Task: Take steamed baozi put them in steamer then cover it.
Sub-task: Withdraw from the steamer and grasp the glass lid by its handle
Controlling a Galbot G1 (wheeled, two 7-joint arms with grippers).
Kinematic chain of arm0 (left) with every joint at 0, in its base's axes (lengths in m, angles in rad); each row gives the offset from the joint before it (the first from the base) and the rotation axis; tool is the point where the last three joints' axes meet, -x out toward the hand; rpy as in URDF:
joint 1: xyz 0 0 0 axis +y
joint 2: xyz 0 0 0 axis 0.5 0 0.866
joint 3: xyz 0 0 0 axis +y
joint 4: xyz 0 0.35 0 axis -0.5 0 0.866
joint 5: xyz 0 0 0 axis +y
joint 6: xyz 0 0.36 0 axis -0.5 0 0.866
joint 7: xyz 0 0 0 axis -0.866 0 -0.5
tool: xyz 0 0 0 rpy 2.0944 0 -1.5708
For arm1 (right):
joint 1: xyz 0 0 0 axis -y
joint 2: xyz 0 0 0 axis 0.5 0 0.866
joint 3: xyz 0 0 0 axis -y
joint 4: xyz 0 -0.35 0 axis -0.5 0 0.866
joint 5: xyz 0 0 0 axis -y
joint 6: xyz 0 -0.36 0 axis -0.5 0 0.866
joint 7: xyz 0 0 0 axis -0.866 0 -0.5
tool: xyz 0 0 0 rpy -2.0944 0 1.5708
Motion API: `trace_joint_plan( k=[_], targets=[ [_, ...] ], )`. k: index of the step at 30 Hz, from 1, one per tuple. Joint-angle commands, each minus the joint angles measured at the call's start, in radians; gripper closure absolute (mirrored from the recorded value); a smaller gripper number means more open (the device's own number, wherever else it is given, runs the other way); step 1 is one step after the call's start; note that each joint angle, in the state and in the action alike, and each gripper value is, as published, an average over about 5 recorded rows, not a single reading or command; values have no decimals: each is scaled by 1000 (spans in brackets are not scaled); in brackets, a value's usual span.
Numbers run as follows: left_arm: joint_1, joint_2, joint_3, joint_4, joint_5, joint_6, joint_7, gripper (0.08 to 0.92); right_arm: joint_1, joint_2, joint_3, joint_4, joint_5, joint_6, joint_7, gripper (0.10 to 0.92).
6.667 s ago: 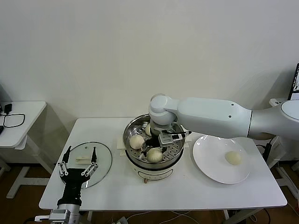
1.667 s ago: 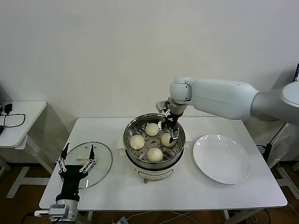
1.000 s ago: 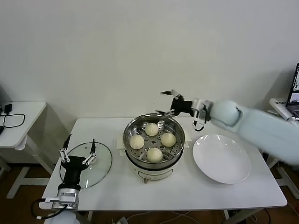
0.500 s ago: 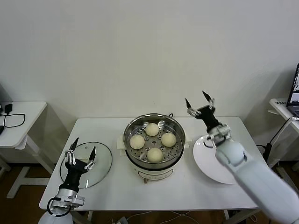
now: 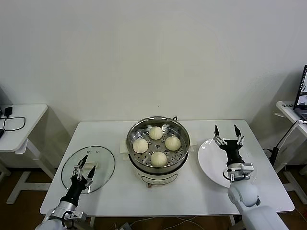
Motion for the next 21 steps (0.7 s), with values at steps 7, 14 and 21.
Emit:
trace_joint_plan(
  k=[7, 14, 21],
  targets=[
    [-107, -3, -3, 196, 181, 31, -100, 177, -95, 81, 87, 1, -30, 16, -7, 203],
    [-163, -7, 4, 244, 202, 46, -111, 177, -101, 88, 83, 1, -41, 16, -15, 203],
    [-196, -20, 12, 263, 217, 73, -116, 177, -119, 92, 90, 1, -52, 21, -24, 203]
  ],
)
